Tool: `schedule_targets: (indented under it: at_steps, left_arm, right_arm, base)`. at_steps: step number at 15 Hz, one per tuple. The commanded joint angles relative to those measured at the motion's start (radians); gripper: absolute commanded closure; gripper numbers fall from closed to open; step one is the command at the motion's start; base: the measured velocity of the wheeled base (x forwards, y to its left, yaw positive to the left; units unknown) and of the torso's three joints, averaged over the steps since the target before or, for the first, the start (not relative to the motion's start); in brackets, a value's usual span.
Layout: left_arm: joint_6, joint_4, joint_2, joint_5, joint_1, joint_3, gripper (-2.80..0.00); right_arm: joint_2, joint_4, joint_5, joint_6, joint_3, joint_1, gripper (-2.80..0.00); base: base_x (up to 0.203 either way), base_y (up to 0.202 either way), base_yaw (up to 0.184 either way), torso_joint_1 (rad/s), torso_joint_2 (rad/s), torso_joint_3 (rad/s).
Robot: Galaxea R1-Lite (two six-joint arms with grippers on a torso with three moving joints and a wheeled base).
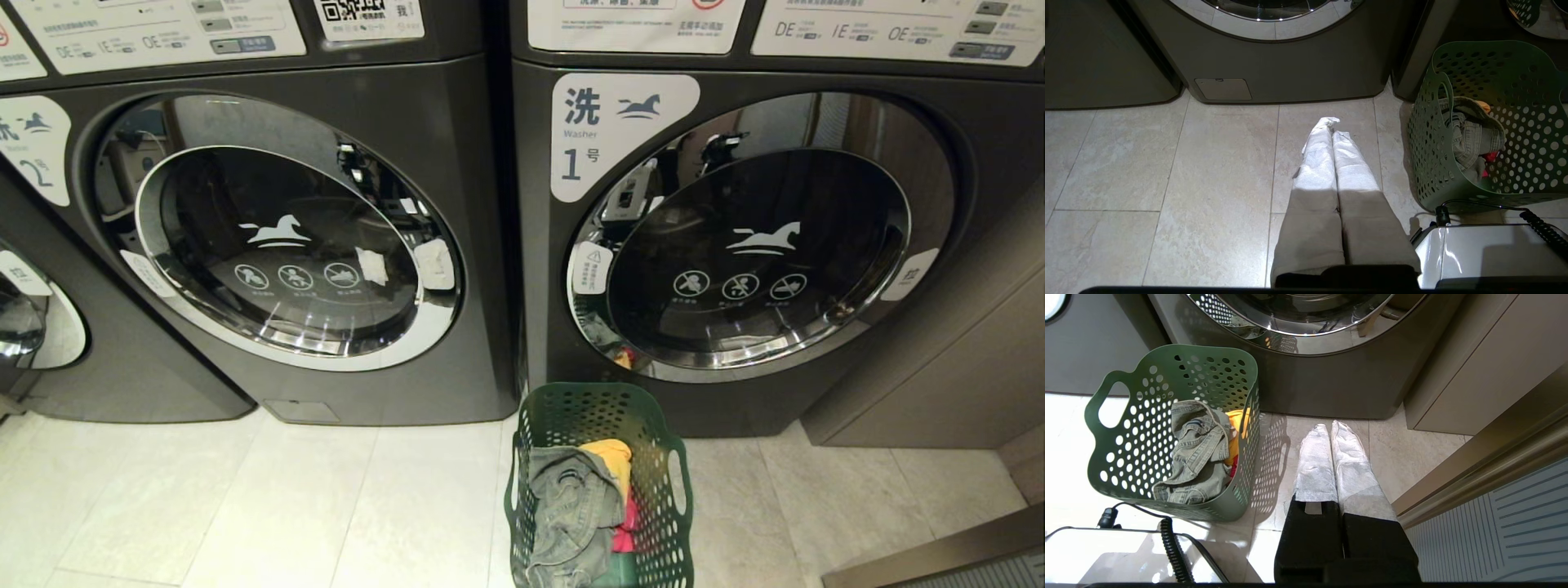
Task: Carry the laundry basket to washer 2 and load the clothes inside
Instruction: Open the lid of the washing machine
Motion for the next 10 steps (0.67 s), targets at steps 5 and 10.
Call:
schedule_targets:
  at_steps: [5,10]
  left_arm:
    - [-0.003,0.002,0.0,0.0,0.0,-0.003,0.0]
    - [0.003,0.002,0.0,-0.004,0.0,-0.004,0.0]
  right_arm:
    - [0.002,0.0,0.0,-0.005,0.0,0.001,0.0]
    - [0.0,0.0,0.0,-0.007,0.002,0.001,0.0]
  base:
    - [0.0,0.0,0.0,0.0,0.0,0.0]
    - [0.0,0.0,0.0,0.0,0.0,0.0]
